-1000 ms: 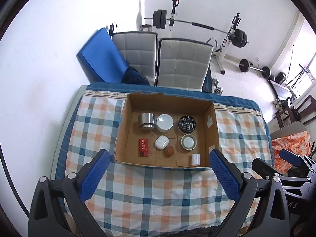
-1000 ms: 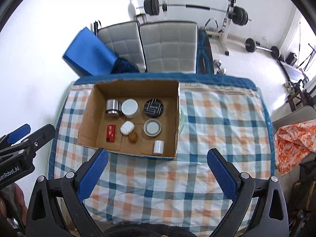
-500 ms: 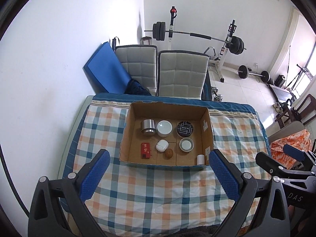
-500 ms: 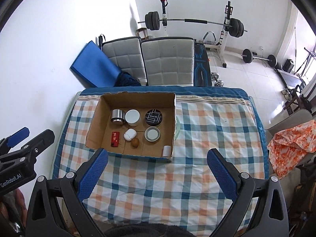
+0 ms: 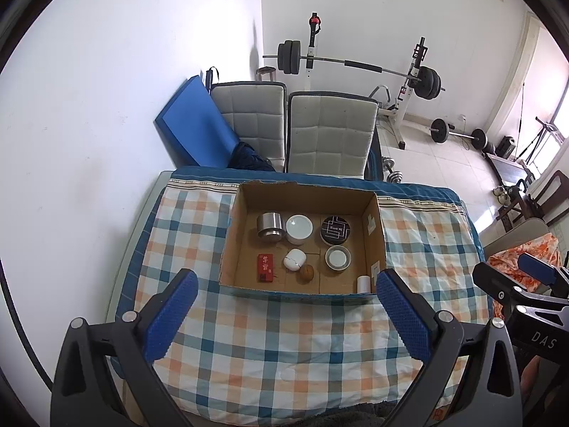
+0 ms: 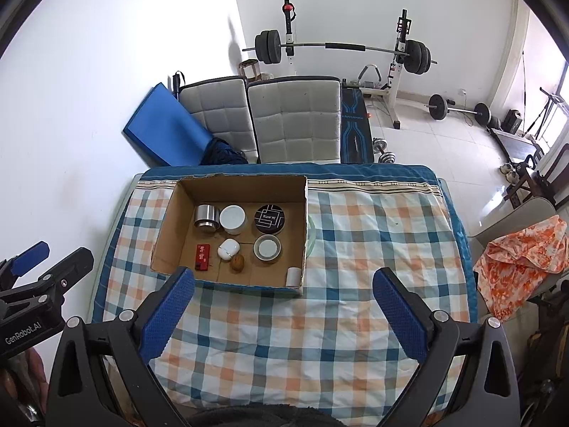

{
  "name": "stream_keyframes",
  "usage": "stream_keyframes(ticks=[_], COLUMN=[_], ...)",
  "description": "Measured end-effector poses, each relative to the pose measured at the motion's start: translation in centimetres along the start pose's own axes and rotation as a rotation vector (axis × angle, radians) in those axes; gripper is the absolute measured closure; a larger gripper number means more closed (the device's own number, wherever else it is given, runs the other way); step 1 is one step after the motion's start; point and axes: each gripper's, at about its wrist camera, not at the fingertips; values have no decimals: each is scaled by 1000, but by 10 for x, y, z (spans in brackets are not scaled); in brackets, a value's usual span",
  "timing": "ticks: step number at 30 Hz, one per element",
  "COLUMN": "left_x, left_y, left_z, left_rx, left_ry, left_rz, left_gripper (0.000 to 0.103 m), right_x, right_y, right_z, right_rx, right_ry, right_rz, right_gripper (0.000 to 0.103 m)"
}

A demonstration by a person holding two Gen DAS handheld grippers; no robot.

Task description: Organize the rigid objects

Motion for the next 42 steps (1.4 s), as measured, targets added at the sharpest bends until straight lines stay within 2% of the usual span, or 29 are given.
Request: stream_keyframes(ticks=[20, 42], left_x=[7, -1], left_y=[1, 7], left_z=[-2, 3], left_rx=[23, 21], left_ry=[-25, -20], left_rz=[13, -8], left_gripper=[0, 0], right_x=[1, 3], right_y=[0, 7], right_z=[2, 6], right_rx=[0, -15], right_ry=[35, 91], right_rz=[19, 41], right_gripper=[1, 1])
Point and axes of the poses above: each gripper's, at about its wrist camera, not at the fingertips, and x roughly against the way its jaws point, z to its right, y to its underside, and after that the axes turned 2 degrees about -y, right-handed
